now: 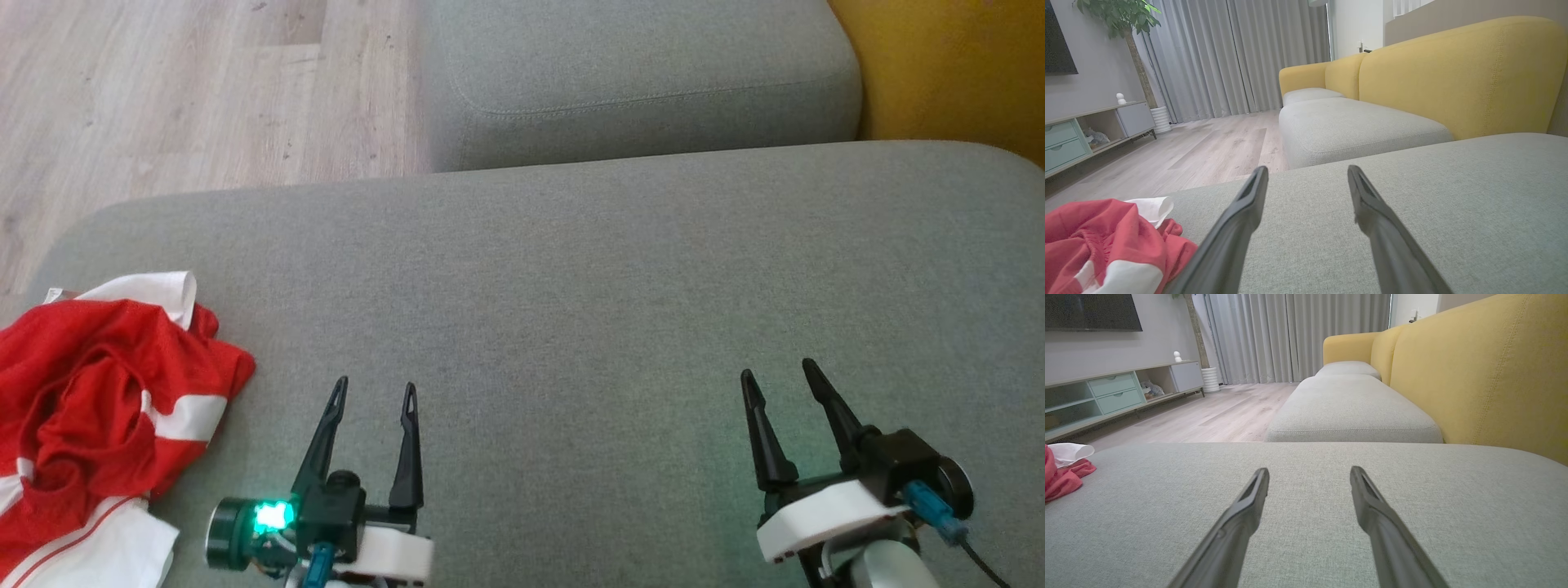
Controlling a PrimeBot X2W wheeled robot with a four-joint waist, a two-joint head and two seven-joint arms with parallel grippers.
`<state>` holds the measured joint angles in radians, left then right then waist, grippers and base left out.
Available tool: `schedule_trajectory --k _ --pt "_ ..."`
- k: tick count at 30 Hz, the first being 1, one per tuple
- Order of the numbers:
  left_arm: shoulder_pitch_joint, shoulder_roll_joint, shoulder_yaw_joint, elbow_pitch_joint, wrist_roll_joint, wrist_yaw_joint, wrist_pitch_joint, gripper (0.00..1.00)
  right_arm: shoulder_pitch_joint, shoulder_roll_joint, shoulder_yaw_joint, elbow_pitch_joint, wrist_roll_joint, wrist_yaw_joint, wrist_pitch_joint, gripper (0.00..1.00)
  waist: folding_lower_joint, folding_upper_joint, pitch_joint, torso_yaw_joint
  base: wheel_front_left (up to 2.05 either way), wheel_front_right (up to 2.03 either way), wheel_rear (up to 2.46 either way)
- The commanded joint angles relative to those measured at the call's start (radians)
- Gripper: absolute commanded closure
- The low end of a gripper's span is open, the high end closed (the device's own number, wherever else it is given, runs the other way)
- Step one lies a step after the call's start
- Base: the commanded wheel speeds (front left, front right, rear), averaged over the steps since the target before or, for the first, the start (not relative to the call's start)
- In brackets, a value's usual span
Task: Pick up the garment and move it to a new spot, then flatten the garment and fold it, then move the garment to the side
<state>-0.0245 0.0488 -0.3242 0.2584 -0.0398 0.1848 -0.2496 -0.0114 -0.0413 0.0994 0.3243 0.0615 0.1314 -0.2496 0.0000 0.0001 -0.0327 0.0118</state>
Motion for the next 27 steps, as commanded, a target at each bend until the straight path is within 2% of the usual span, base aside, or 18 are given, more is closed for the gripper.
schedule_trajectory --k 1,27 --pt "-0.052 0.004 0.029 -0.03 0.009 0.002 -0.012 0.0 -0.041 -0.009 0.023 -0.034 -0.004 -0.001 -0.012 0.0 0.0 -0.0001 0.0 0.0 0.0 0.0 0.0" --pt "-0.061 0.002 0.046 0.039 -0.015 -0.001 -0.012 0.0 -0.035 -0.009 -0.004 -0.009 0.009 -0.001 -0.012 0.0 0.0 -0.0001 -0.002 0.004 0.0 0.0 0.0"
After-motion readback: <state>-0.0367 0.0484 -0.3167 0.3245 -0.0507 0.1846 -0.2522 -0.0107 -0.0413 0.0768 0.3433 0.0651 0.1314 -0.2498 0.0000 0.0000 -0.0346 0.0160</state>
